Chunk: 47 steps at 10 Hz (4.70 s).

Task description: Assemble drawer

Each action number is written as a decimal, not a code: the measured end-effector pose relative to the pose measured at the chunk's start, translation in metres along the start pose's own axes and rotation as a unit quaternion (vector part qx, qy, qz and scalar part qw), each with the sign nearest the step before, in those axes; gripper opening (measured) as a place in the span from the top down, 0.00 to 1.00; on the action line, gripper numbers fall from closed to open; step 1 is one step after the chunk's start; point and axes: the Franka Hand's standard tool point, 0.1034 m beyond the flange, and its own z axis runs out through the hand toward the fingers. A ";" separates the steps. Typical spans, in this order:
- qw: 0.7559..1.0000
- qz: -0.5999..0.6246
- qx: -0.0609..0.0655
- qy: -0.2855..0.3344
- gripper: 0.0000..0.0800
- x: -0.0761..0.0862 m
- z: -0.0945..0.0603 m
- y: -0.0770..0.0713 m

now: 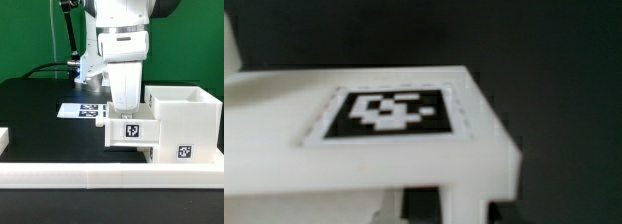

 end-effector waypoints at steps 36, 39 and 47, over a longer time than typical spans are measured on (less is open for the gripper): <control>1.000 -0.005 -0.002 -0.004 0.95 0.000 0.001 -0.005; 1.000 -0.022 -0.006 -0.008 0.95 -0.003 0.001 -0.004; 0.999 -0.033 -0.009 -0.008 0.95 -0.005 0.002 -0.006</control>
Offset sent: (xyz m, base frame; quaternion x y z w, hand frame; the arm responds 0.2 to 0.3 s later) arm -0.0115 0.0000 0.0001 0.0051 -0.0057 -0.0166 0.9998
